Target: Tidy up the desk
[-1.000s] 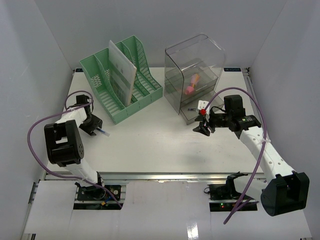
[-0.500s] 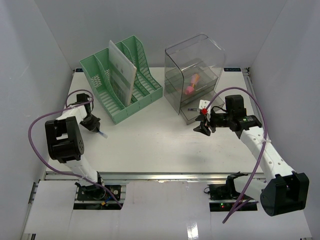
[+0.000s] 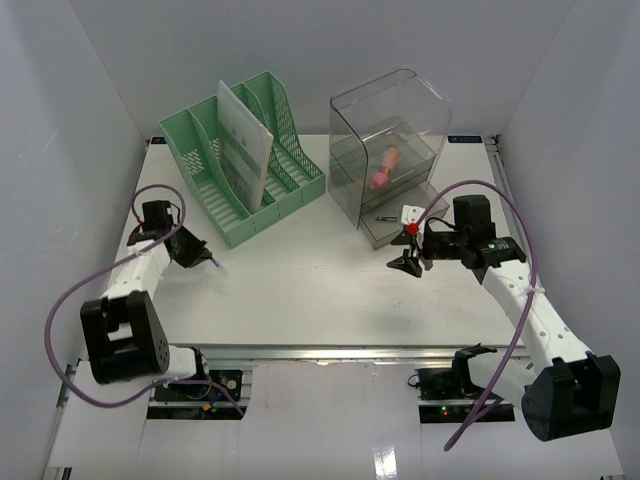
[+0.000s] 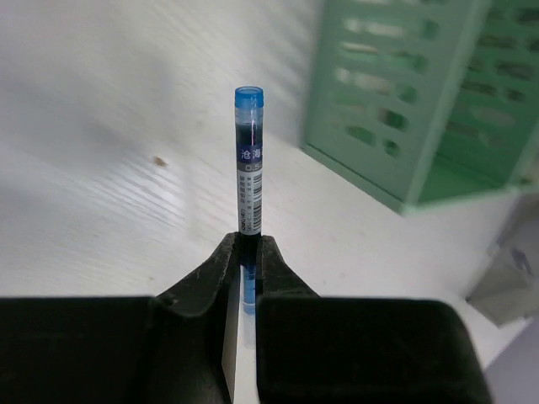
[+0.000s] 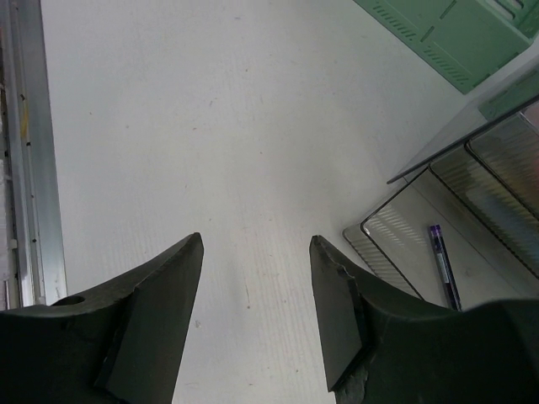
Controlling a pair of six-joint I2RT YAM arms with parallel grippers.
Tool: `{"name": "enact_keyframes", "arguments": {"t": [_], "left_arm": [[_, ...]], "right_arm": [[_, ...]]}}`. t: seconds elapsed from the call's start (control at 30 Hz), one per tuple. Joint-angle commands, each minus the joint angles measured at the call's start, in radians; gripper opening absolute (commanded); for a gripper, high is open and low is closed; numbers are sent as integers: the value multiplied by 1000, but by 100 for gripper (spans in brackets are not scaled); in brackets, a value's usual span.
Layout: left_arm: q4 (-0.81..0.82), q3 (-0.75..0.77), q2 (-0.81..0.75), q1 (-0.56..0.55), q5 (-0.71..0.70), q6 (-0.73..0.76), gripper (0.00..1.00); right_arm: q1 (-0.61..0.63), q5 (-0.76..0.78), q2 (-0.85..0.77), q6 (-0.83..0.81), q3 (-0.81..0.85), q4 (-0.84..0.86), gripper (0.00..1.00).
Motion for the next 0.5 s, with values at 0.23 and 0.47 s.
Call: {"name": "enact_keyframes", "arguments": {"t": [0.23,0.47], "left_arm": [[571,-271,-292,-55,929,170,3],[647,-242,-188,-377,1069,234,11]], "right_arm": [[2,-290,-141,-391,-154,-47,83],[76,-316,-184,-559,-243,-6,98]]}}
